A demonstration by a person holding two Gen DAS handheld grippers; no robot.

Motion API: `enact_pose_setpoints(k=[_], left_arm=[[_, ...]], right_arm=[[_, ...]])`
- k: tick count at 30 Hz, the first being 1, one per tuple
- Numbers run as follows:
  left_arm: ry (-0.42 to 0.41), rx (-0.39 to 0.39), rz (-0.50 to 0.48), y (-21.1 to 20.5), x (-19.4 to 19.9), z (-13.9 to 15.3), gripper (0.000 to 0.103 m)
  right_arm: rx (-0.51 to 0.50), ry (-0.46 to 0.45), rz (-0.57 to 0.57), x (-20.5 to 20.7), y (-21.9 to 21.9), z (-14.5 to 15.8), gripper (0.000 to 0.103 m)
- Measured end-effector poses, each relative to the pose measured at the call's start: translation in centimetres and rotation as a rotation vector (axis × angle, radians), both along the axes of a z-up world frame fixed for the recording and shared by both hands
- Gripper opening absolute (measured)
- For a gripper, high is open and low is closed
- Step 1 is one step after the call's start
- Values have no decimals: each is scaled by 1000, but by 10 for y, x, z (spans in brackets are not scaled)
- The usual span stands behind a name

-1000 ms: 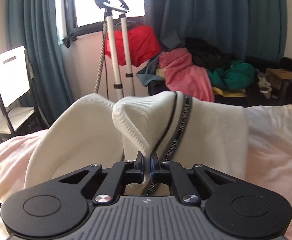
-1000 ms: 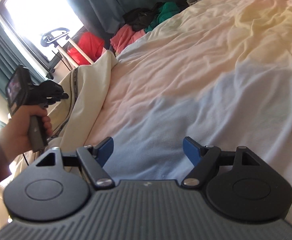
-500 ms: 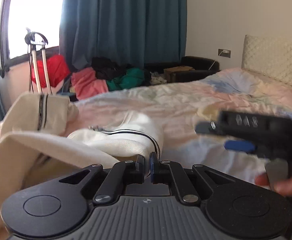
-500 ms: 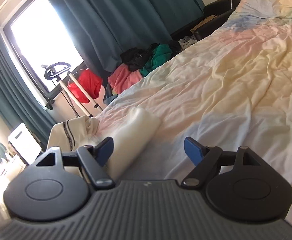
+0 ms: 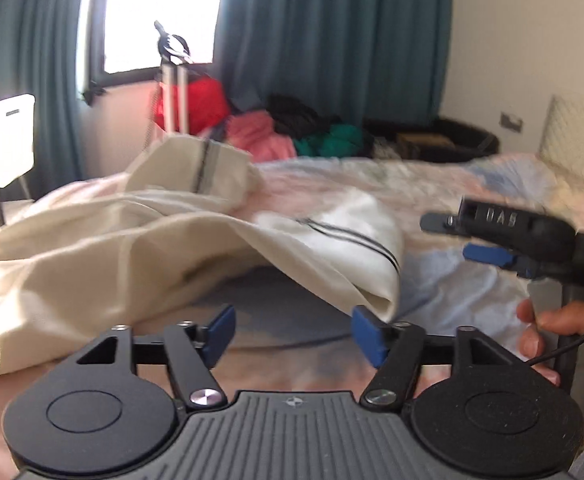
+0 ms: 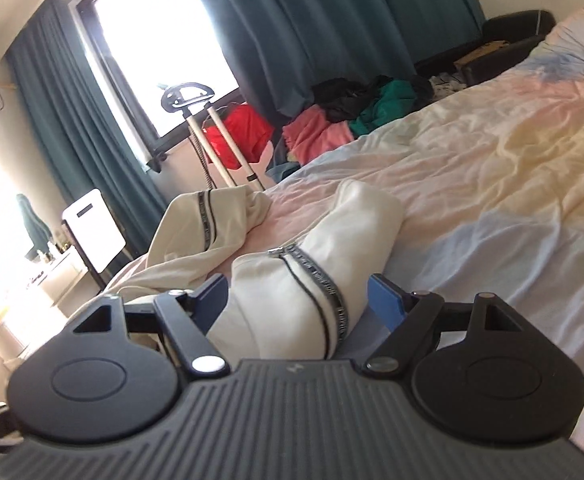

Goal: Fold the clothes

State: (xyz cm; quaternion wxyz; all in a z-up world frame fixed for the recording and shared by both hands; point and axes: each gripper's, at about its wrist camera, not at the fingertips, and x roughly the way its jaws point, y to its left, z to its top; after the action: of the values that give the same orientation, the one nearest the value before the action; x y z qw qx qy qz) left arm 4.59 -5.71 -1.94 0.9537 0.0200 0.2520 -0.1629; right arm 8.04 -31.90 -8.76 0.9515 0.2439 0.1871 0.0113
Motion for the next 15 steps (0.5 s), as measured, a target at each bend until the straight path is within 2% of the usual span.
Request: enact_pose_setpoints(k=[3,4,6,9,12,15], left_arm=[[-24,-32,95,24,-11,3,83],[-15,-42,103,28,-10,2,83],[-2,-60,113,35,-8,1,91],[-19,-95,107,40,-2,0,100],[-53,-144,135,45,5,-8,102],[-60,-180,139,52,14,-20,102]], right_arm=[[-35,13,45,5,15,1,77],[-50,19,54,6,20,0,76],[-81,29,73,5,30,0,76],[-116,39,104,5,46,-2,76],[-133,57,119,17,58,-4,70],[-180,67,123,48,70,-4,70]])
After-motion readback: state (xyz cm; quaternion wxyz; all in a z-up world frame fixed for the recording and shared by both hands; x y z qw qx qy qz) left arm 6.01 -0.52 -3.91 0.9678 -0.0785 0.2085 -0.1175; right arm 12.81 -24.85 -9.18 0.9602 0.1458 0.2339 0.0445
